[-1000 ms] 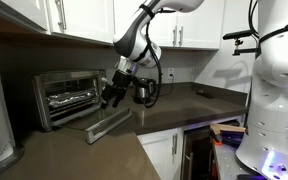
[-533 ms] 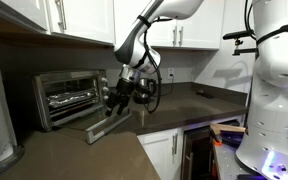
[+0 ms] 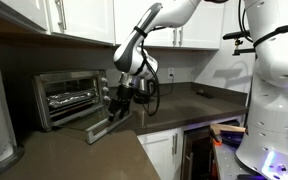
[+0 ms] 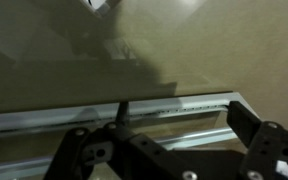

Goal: Close the oven

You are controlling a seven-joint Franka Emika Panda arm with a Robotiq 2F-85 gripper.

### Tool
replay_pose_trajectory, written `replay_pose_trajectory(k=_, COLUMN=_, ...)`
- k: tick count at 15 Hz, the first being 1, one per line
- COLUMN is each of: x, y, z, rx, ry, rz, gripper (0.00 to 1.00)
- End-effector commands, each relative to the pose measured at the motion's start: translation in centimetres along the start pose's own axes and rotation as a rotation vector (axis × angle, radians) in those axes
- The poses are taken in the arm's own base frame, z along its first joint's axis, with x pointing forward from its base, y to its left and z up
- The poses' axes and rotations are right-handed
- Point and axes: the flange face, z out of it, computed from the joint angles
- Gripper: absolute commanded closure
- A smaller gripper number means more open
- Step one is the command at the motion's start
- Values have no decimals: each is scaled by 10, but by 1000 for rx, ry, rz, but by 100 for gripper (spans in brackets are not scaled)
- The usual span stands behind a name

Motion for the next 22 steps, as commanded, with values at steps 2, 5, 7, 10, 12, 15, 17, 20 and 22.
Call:
replay_pose_trajectory(k=2, x=11, y=12, z=11, rx=-37, ry=-42, rz=11, gripper=0)
replay_pose_trajectory(k=5, x=15, y=17, z=14, rx=-74, ry=-54, rz=27, gripper=0)
replay_pose_trajectory(k=7, x=23, y=11, z=7, rx=-73, ry=-16, rz=-52, gripper=0)
replay_pose_trajectory(k=10, x=21, y=11, z=10, rx=-70, ry=-25, rz=-19, gripper=0)
replay_pose_trajectory(k=12, x=20, y=11, z=10, rx=-50, ry=-24, rz=25, gripper=0)
replay_pose_trajectory(k=15, x=16, y=17, z=14, rx=-59, ry=-47, rz=122, gripper=0)
replay_pose_trajectory(k=17, x=14, y=22, z=16, rx=-86, ry=-47, rz=181, gripper=0)
replay_pose_trajectory(k=20, x=12, y=31, z=19, rx=-153, ry=-47, rz=251, gripper=0)
replay_pose_trajectory(k=22, x=12, y=35, z=21, rx=-218, ry=-61, rz=263, gripper=0)
